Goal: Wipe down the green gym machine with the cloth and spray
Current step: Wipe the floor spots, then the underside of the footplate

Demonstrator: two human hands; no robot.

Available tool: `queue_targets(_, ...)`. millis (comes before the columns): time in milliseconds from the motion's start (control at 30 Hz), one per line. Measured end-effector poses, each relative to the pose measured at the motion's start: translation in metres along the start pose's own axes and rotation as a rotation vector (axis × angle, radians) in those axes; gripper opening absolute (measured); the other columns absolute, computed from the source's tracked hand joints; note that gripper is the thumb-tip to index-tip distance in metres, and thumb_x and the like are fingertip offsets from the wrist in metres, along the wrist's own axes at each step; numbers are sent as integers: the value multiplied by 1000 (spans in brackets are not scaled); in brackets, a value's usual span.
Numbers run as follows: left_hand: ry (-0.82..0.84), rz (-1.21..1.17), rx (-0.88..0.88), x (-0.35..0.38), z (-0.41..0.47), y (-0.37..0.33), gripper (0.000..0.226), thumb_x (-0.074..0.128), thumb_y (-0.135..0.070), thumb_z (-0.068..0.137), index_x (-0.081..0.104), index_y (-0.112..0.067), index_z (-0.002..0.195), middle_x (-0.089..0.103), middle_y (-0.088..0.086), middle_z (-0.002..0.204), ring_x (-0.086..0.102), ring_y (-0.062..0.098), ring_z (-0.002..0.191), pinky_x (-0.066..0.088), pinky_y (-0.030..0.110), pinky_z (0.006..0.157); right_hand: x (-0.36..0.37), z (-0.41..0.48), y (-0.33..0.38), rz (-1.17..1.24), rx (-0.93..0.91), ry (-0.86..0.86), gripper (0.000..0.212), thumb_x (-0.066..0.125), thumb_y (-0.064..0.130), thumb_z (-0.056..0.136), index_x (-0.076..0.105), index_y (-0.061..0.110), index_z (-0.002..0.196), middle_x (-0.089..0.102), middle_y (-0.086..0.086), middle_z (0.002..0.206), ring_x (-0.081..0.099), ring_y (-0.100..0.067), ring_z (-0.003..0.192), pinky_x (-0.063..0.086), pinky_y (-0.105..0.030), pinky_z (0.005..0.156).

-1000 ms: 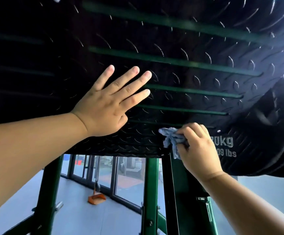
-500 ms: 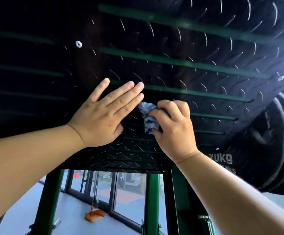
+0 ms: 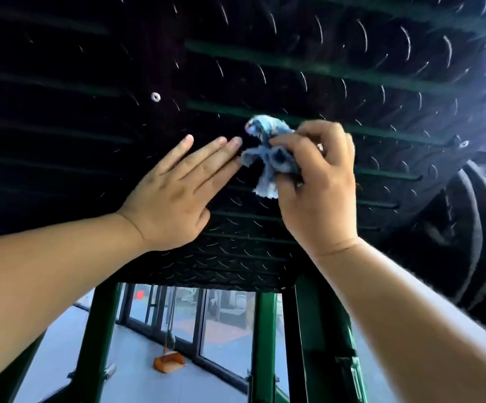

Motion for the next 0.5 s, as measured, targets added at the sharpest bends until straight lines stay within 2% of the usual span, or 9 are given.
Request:
queue_targets(33, -28, -11, -31, -3, 1, 7, 71, 34, -18, 84, 14, -8, 151, 9, 7, 160, 13, 21, 147, 9, 44, 120, 2, 10, 5, 10, -11, -41, 28, 53, -1, 78, 71, 2, 99, 58, -15, 105, 40, -20, 96, 28, -9, 91)
queue_targets(100, -52, -15, -29, -3, -1, 14, 70, 36, -14, 83, 19, -6, 150, 14, 8, 159, 16, 22, 146, 10, 44, 120, 15, 1, 13, 1, -65, -13, 26, 51, 2, 80, 72, 1, 95, 62, -13, 102, 40, -20, 95, 28, -10, 94)
queue_targets(234, -57, 10, 6, 9, -11, 13, 72, 37, -13, 81, 20, -6, 150, 14, 7, 159, 15, 22, 147, 10, 45, 120, 66, -76, 3, -10, -196, 264, 25, 48, 11, 85, 73, 5, 89, 67, -5, 97, 44, -21, 88, 43, -27, 82)
queue_targets(300, -57, 13, 10, 19, -18, 11, 73, 38, -13, 81, 18, -8, 151, 13, 5, 159, 14, 21, 147, 8, 45, 120, 88, -116, -9, -22, -266, 382, 16, 55, 11, 87, 70, 10, 87, 65, -1, 97, 49, -21, 87, 48, -32, 78)
queue_targets(334, -57, 20, 13, 23, -21, 10, 73, 37, -13, 81, 18, -9, 151, 12, 4, 159, 12, 20, 148, 6, 45, 120, 94, -128, -14, -24, -283, 419, 6, 61, 9, 86, 67, 11, 85, 64, -1, 96, 51, -22, 86, 51, -35, 74)
queue_targets(400, -61, 26, 10, 27, -22, 11, 73, 35, -14, 81, 15, -11, 152, 9, 2, 160, 6, 17, 148, 3, 44, 120, 101, -138, -24, -35, -270, 464, 13, 75, 4, 78, 64, 11, 80, 62, -3, 94, 52, -23, 85, 54, -35, 68)
queue_targets(500, -12, 6, -16, 25, -23, 7, 75, 34, -15, 81, 11, -10, 152, 6, 3, 160, 6, 20, 148, 0, 44, 120, 98, -133, -19, -66, -271, 516, 2, 69, 9, 80, 68, 7, 79, 62, -5, 93, 47, -24, 84, 54, -36, 66)
Point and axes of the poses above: each hand's wrist, its own z-axis towards the middle knuckle, its own x-axis out of the palm, y = z × x, the point moved 5 cm from there along z, towards the middle knuckle
